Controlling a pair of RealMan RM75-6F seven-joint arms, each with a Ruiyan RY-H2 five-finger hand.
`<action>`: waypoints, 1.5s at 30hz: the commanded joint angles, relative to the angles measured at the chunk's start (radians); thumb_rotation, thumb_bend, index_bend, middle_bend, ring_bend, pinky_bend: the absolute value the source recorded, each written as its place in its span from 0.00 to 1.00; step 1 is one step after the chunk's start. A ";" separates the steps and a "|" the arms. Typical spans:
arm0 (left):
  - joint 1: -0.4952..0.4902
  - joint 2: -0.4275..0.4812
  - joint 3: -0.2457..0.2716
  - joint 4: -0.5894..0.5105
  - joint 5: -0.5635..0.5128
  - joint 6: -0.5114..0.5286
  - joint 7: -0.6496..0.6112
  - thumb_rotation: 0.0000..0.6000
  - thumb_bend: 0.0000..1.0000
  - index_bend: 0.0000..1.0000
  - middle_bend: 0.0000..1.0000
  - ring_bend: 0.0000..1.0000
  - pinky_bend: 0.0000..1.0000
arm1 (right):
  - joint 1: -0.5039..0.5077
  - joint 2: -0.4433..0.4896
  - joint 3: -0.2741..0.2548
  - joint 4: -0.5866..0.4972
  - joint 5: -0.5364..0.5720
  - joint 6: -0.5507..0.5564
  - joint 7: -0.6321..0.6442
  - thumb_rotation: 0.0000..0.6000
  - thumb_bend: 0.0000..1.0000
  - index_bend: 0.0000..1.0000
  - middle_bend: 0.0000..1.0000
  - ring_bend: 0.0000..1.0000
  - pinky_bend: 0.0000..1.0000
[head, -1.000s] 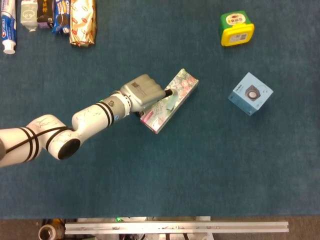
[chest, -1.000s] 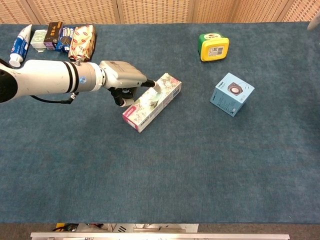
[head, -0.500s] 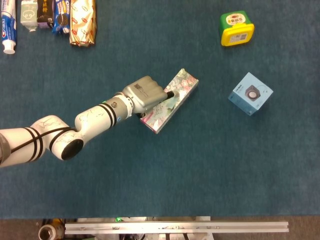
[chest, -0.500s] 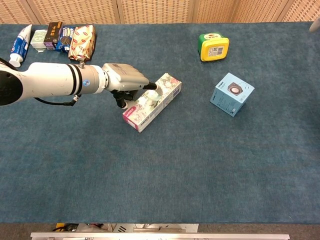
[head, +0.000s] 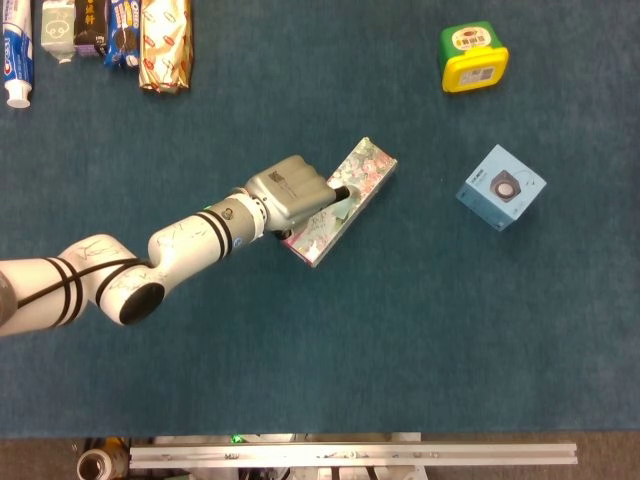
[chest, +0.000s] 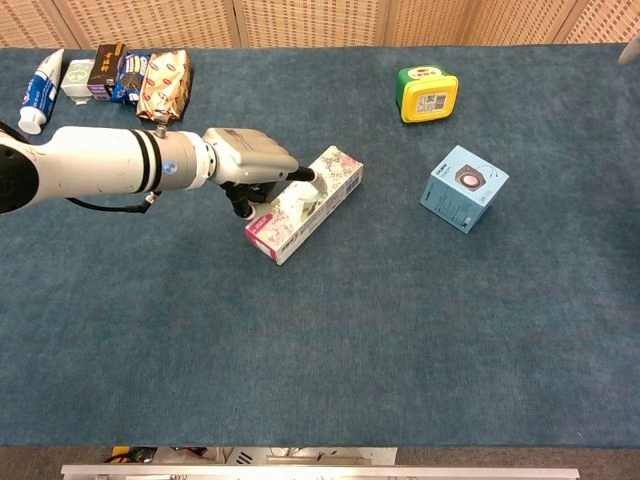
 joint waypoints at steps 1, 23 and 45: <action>-0.002 -0.003 0.003 0.003 -0.004 0.001 0.005 1.00 0.80 0.09 0.97 1.00 0.94 | -0.001 0.001 0.001 -0.001 0.001 0.001 0.001 1.00 0.70 0.42 0.92 1.00 1.00; -0.011 0.001 0.025 0.018 -0.050 0.012 0.039 1.00 0.80 0.10 0.97 1.00 0.94 | -0.006 -0.005 0.001 0.011 0.000 -0.004 0.013 1.00 0.70 0.42 0.92 1.00 1.00; -0.007 -0.015 0.017 0.023 -0.054 0.027 0.035 1.00 0.80 0.10 0.97 1.00 0.94 | -0.008 -0.010 0.006 0.004 -0.001 0.005 0.007 1.00 0.70 0.42 0.92 1.00 1.00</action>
